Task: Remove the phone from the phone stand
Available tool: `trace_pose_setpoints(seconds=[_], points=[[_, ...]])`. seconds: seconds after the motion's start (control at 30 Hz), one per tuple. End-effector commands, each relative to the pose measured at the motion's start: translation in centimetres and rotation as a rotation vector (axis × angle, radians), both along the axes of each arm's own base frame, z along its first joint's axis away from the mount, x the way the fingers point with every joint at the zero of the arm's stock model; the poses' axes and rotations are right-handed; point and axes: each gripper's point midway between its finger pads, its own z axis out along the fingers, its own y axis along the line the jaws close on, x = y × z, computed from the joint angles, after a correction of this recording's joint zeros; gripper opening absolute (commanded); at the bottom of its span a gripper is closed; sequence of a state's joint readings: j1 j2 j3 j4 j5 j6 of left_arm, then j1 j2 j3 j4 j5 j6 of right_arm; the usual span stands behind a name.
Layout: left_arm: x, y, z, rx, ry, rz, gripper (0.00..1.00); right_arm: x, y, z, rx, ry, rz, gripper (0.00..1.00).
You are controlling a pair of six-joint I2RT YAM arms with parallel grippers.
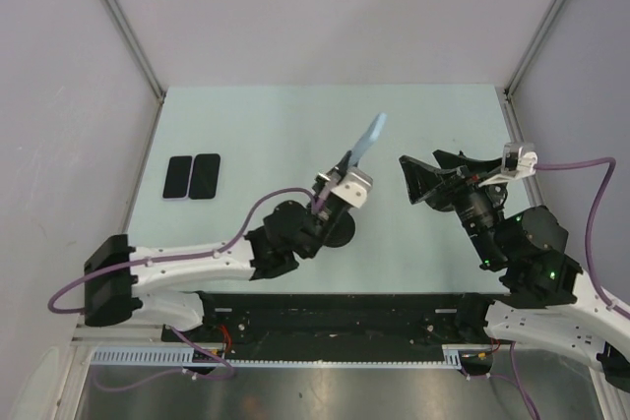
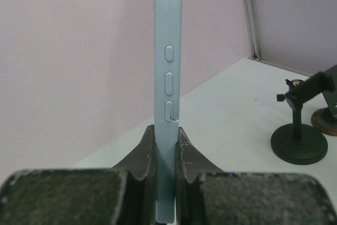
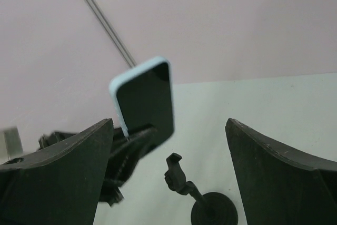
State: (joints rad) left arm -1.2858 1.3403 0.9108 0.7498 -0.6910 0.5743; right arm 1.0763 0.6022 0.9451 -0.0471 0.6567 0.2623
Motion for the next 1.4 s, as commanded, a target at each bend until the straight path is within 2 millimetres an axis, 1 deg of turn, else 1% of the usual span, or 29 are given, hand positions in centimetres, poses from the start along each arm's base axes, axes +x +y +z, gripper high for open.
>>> trace_pose_setpoints(seconds=[0.0, 0.03, 0.07, 0.1, 0.13, 0.17, 0.2, 0.3, 0.33, 0.37, 0.4, 0.43, 0.47, 0.53, 0.57, 0.63, 0.67, 0.73, 0.77, 0.8, 0.83, 0.9, 0.93, 0.97, 1.03, 1.07, 1.13, 1.17, 1.37], points=[[1.0, 3.8, 5.2, -0.228, 0.067, -0.078, 0.0, -0.8, -1.1, 2.3, -0.009, -0.072, 0.009, 0.93], [1.3, 4.2, 4.7, -0.206, 0.097, -0.083, 0.0, -0.7, -1.2, 2.1, -0.021, -0.069, 0.005, 0.93], [1.0, 4.9, 6.1, -0.234, 0.094, -0.121, 0.0, -0.7, -1.3, 2.0, -0.028, -0.07, 0.002, 0.93], [2.1, 6.3, 6.4, -0.274, 0.123, -0.102, 0.0, -0.7, -1.3, 1.9, -0.035, -0.069, -0.002, 0.93], [2.5, 6.8, 6.0, -0.255, 0.157, -0.101, 0.0, -0.6, -1.4, 1.6, -0.049, -0.062, -0.008, 0.93], [2.6, 7.9, 6.6, -0.276, 0.167, -0.096, 0.0, -0.5, -1.3, 1.4, -0.059, -0.06, -0.008, 0.93], [3.6, 9.0, 6.5, -0.297, 0.19, -0.078, 0.0, -0.4, -1.4, 1.3, -0.063, -0.055, -0.014, 0.93], [4.9, 11.9, 6.1, -0.319, 0.252, -0.039, 0.0, -0.2, -1.2, 0.6, -0.094, -0.043, -0.013, 0.93], [5.3, 12.6, 5.0, -0.31, 0.298, -0.024, 0.0, -0.1, -1.0, 0.2, -0.113, -0.039, -0.01, 0.93], [5.5, 13.2, 4.8, -0.316, 0.321, -0.025, 0.0, -0.1, -1.0, 0.1, -0.119, -0.039, -0.009, 0.93], [6.2, 14.6, 4.6, -0.349, 0.349, -0.02, 0.0, 0.1, -0.7, -0.3, -0.14, -0.033, -0.006, 0.93], [6.4, 15.2, 3.6, -0.347, 0.392, -0.016, 0.0, 0.1, -0.5, -0.6, -0.153, -0.034, 0.002, 0.93], [7.5, 17.2, 2.8, -0.381, 0.433, 0.032, 0.0, 0.3, -0.4, -0.8, -0.166, -0.031, -0.002, 0.93], [7.9, 17.7, 0.5, -0.37, 0.531, 0.01, 0.0, 0.5, -0.1, -1.5, -0.193, -0.021, 0.004, 0.93], [8.9, 19.7, -0.5, -0.387, 0.56, 0.057, 0.0, 0.7, 0.0, -1.8, -0.208, -0.018, 0.001, 0.93], [9.4, 19.8, -3.7, -0.393, 0.688, 0.026, 0.0, 1.0, 0.3, -2.9, -0.245, -0.004, 0.0, 0.93], [10.1, 21.2, -5.0, -0.416, 0.733, 0.057, 0.0, 1.2, 0.4, -3.3, -0.258, -0.001, -0.002, 0.93], [10.7, 21.6, -8.7, -0.409, 0.855, 0.051, 0.0, 1.6, 0.5, -4.3, -0.289, 0.017, -0.009, 0.93], [11.3, 22.8, -10.0, -0.427, 0.896, 0.082, 0.0, 1.8, 0.6, -5.0, -0.309, 0.026, -0.008, 0.93], [11.5, 23.2, -11.1, -0.435, 0.933, 0.09, 0.0, 2.0, 0.6, -5.6, -0.325, 0.035, -0.012, 0.93], [11.8, 23.2, -13.1, -0.437, 0.996, 0.086, 0.0, 2.2, 0.7, -6.1, -0.336, 0.044, -0.009, 0.93], [12.5, 24.5, -14.6, -0.457, 1.037, 0.114, 0.0, 2.5, 1.1, -7.6, -0.367, 0.06, 0.002, 0.93], [13.0, 24.8, -16.3, -0.461, 1.087, 0.132, 0.0, 2.8, 1.1, -8.1, -0.378, 0.069, -0.003, 0.93], [13.3, 25.5, -16.9, -0.47, 1.104, 0.14, 0.0, 3.2, 1.2, -9.5, -0.407, 0.088, -0.008, 0.93], [14.2, 26.5, -18.1, -0.491, 1.141, 0.156, 0.0, 3.7, 1.3, -11.1, -0.441, 0.113, -0.013, 0.93], [14.6, 27.1, -19.4, -0.522, 1.192, 0.15, 0.0, 3.9, 1.4, -12.1, -0.46, 0.133, -0.013, 0.93], [15.2, 27.9, -19.9, -0.555, 1.22, 0.147, 0.0, 4.1, 1.8, -13.7, -0.49, 0.163, 0.007, 0.93], [15.6, 28.3, -21.3, -0.554, 1.249, 0.164, 0.01, 4.1, 2.1, -14.4, -0.505, 0.175, 0.021, 0.93], [17.7, 30.3, -24.1, -0.58, 1.313, 0.208, 0.0, 4.1, 2.4, -15.2, -0.523, 0.179, 0.039, 0.93]])
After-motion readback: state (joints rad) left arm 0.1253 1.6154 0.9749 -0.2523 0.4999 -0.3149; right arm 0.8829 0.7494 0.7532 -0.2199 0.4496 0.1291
